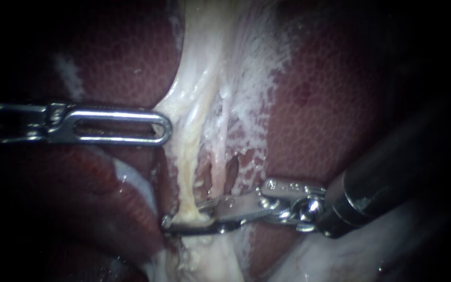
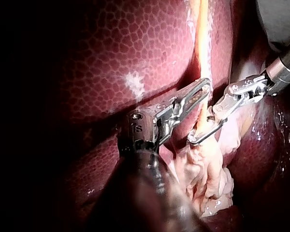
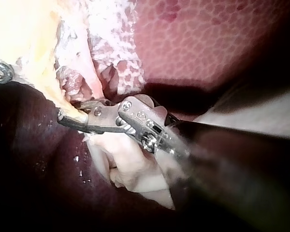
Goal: Going back first clip left tube
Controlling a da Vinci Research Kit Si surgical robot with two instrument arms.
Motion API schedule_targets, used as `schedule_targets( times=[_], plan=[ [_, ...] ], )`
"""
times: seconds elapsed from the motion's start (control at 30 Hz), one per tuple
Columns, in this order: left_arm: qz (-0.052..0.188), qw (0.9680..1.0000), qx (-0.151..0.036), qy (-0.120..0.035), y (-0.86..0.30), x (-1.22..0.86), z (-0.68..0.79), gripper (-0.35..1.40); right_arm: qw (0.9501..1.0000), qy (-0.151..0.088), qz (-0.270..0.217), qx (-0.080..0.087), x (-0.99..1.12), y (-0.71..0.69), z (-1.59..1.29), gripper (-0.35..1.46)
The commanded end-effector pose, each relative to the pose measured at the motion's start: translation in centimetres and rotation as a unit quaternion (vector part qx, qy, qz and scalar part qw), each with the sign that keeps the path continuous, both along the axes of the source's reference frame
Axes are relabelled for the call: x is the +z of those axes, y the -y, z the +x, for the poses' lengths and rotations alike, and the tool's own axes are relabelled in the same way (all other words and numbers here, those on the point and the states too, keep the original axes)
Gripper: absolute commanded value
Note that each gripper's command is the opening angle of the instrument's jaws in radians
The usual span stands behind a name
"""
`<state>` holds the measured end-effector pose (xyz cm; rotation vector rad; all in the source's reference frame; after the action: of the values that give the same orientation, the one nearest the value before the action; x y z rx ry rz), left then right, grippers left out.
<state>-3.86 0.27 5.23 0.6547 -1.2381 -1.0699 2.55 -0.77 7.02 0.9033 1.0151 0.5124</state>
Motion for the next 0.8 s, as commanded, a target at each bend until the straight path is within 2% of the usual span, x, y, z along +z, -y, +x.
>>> schedule_targets(
  times=[0.03,0.73,0.8],
  plan=[
    [0.000,1.0000,0.000,0.000,0.00,0.00,0.00,-0.35,1.0000,0.000,0.000,0.000,0.00,0.00,0.00,-0.35],
    [0.000,1.0000,0.001,0.000,-0.01,0.03,0.03,-0.35,1.0000,-0.002,-0.006,-0.001,-0.02,0.01,0.00,-0.35],
    [0.000,1.0000,0.001,0.000,-0.01,0.04,0.03,-0.35,1.0000,-0.004,-0.007,-0.003,-0.02,0.01,0.01,-0.07]
  ],
)
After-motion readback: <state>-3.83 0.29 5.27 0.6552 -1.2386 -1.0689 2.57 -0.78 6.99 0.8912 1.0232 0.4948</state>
